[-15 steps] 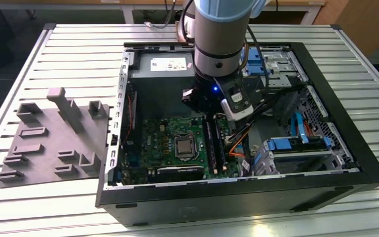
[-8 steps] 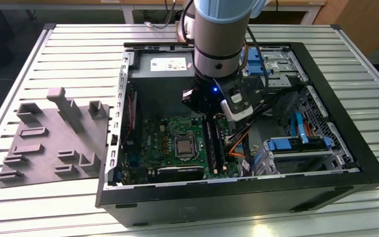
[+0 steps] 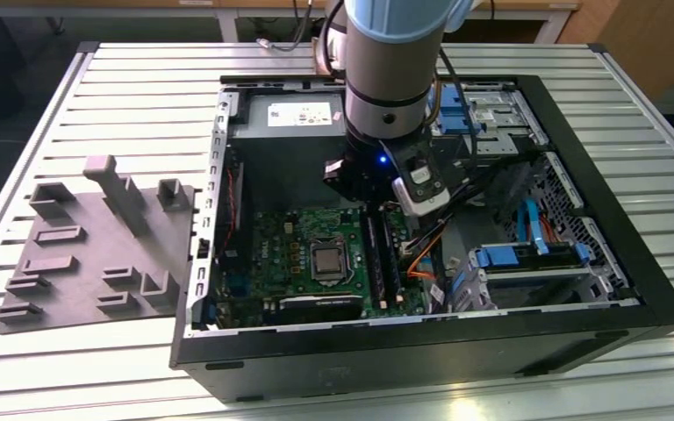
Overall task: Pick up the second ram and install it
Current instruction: 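Press down the second ram until it locks into place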
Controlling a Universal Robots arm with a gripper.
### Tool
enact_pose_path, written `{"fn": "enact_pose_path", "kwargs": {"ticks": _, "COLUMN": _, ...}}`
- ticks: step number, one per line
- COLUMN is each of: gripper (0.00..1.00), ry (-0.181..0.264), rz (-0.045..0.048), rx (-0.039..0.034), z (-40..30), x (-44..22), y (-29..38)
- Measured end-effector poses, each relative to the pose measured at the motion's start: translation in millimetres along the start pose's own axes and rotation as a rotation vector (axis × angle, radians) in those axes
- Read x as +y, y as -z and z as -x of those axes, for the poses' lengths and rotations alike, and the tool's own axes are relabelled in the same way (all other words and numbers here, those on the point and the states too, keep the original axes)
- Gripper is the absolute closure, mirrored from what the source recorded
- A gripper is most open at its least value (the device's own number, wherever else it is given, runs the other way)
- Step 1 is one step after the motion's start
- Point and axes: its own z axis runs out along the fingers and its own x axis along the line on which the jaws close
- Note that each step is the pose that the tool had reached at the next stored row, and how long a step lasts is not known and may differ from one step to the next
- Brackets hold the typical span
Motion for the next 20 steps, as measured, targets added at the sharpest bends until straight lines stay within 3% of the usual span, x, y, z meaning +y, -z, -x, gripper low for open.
{"fn": "enact_pose_path", "kwargs": {"ticks": 20, "gripper": 0.89, "ry": 0.0, "rz": -0.0002, "rx": 0.0, "z": -0.2, "x": -0.2, "y": -2.9}}
